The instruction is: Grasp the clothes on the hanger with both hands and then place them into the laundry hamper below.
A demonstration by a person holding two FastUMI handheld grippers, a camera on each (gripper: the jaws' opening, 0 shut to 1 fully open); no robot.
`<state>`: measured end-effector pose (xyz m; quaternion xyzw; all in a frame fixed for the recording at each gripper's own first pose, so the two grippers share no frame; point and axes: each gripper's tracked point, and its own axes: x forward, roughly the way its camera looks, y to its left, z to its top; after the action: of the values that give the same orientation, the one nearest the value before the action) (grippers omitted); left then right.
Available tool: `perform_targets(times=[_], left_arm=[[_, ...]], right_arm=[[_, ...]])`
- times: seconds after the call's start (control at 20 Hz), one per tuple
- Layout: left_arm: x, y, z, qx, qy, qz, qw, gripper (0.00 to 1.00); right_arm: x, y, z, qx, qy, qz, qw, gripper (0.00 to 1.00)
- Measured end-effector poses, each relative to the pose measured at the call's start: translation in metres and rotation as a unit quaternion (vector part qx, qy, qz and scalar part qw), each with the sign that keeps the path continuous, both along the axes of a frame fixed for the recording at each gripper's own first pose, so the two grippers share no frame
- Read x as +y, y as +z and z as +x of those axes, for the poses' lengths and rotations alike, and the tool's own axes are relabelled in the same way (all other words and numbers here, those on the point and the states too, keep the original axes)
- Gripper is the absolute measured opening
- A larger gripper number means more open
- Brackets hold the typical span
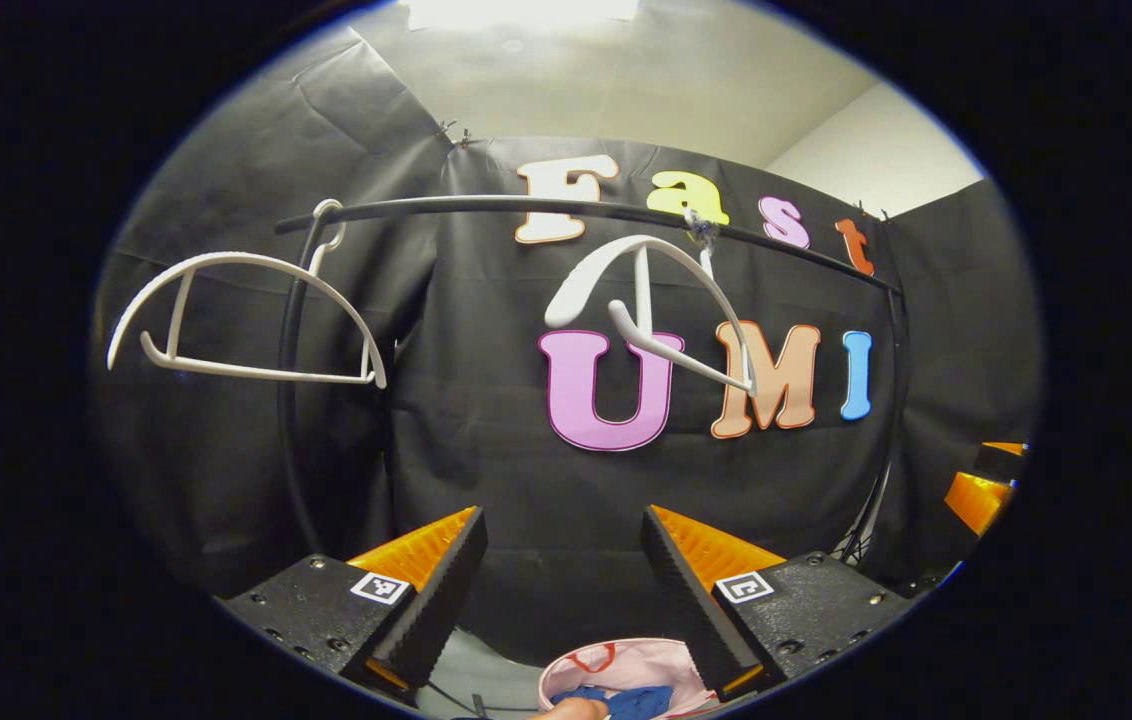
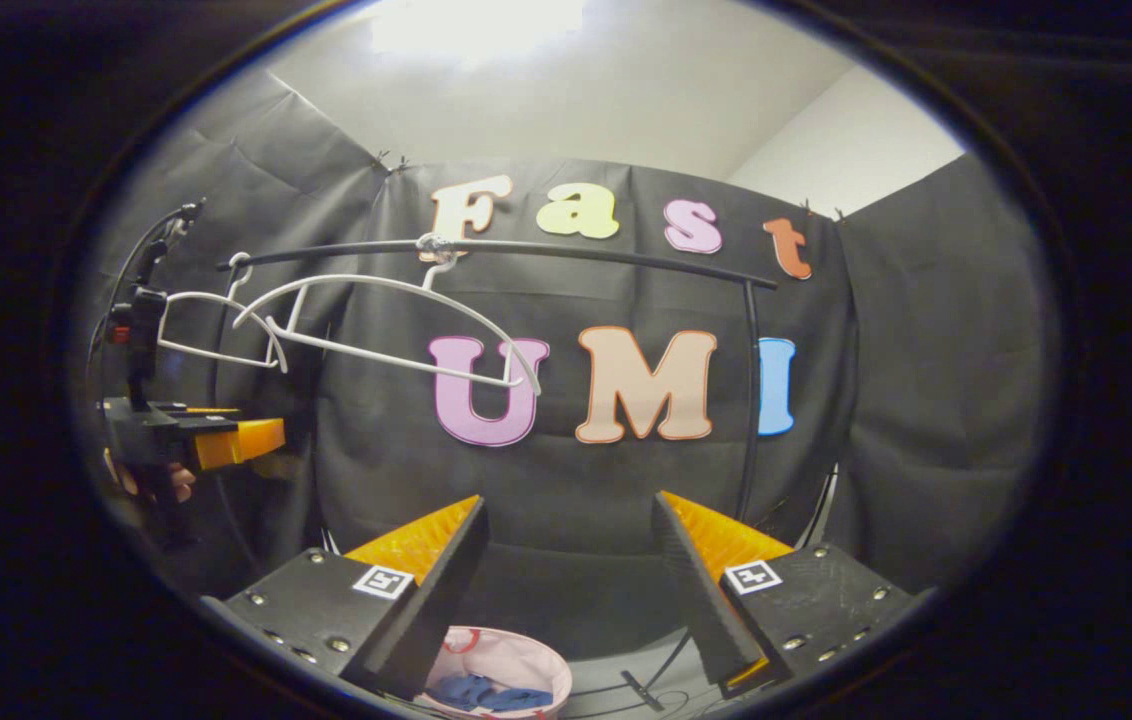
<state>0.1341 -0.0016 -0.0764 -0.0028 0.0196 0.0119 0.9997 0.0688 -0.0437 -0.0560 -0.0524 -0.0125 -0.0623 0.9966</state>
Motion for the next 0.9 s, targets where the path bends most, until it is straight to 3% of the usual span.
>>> perform_targets(times=[0.25,0.5,0.9], left_arm=[[-0.002,0.007,0.000,0.001,0.020,0.033,0.999,0.93],[-0.026,0.022,-0.005,-0.030,0.023,0.059,0.998,0.93],[-0.067,0.033,-0.011,-0.054,0.016,0.068,0.996,0.99]], right_arm=[[-0.011,0.006,0.016,-0.009,0.012,0.028,0.999,0.96],[0.005,0.017,0.022,-0.019,0.102,0.069,0.992,0.96],[-0.027,0.006,0.020,-0.015,0.099,0.075,0.992,0.97]])
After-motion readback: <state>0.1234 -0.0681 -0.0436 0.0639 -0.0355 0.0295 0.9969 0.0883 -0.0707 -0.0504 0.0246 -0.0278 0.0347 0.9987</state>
